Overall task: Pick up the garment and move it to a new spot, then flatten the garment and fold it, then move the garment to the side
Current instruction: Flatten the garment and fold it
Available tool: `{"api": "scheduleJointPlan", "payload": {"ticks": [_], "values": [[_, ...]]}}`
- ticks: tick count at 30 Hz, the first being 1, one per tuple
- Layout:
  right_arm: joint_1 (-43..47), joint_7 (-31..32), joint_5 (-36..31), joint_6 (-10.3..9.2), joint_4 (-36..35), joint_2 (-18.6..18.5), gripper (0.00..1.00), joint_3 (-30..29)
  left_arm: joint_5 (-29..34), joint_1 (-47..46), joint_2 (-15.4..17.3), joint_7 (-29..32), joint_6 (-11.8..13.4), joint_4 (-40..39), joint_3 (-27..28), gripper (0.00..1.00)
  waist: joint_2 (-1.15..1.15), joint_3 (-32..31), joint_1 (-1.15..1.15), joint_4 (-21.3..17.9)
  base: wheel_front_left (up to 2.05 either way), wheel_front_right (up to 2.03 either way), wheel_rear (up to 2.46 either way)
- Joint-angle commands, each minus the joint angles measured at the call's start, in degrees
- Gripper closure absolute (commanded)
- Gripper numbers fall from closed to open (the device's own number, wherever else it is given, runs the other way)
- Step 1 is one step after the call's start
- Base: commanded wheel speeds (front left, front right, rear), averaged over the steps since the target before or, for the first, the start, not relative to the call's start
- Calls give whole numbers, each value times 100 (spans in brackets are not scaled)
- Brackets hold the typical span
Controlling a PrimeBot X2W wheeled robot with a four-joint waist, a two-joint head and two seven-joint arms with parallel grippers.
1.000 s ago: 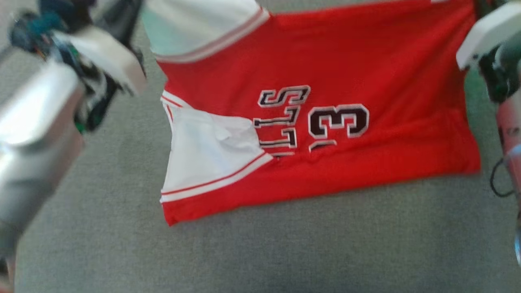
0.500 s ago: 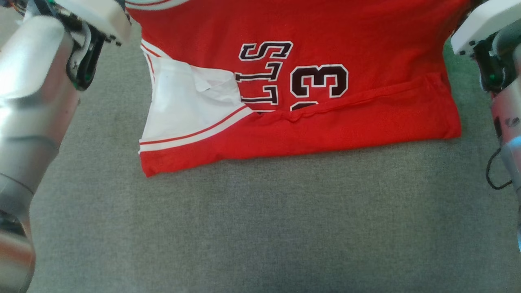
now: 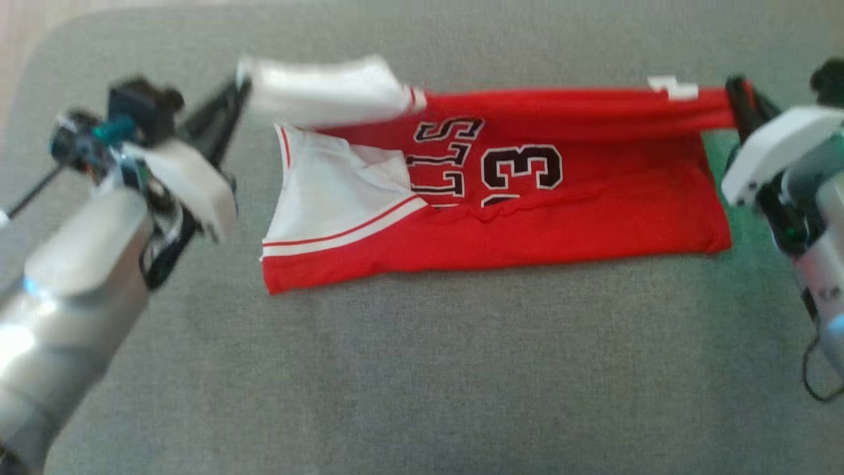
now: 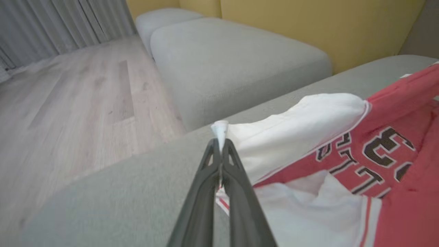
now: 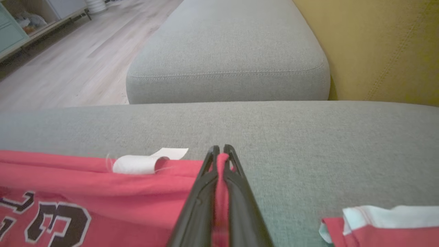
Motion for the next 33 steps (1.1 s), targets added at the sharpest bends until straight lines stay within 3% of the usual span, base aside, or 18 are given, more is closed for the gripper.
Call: {"api": "scheduleJointPlan", "payload": {"ticks": [1, 9, 14, 24, 31, 32, 33], "values": [[149, 70, 108, 37, -215, -195, 100, 172, -128, -23, 369, 175, -4, -270, 134, 100, 0, -182, 1, 86, 0, 0, 0], [752, 713, 662, 37, -537, -707, 100, 812, -404, 862, 956, 1183, 220, -1528, -235, 100, 0, -448, 1, 177, 0, 0, 0], [925, 1190, 907, 37, -776, -1013, 100, 1159, -478, 1185, 1189, 1449, 482, -2104, -336, 100, 0, -475, 1, 157, 0, 0, 0], [1003, 1852, 1308, 37, -1024, -1211, 100, 1425, -332, 1328, 1323, 1688, 681, -2417, -547, 100, 0, -333, 1, 108, 0, 0, 0], [1064, 2271, 1554, 37, -1107, -1218, 100, 1496, -209, 1312, 1206, 1585, 740, -2257, -608, 100, 0, -318, 1, 73, 0, 0, 0], [1061, 2263, 1557, 37, -1097, -1227, 100, 1480, -188, 1302, 1178, 1556, 748, -2220, -613, 94, 0, -323, 1, 70, 0, 0, 0], [1047, 2187, 1524, 37, -1084, -1238, 87, 1454, -194, 1302, 1140, 1531, 752, -2182, -608, 80, 0, -329, 1, 66, 0, 0, 0]]}}
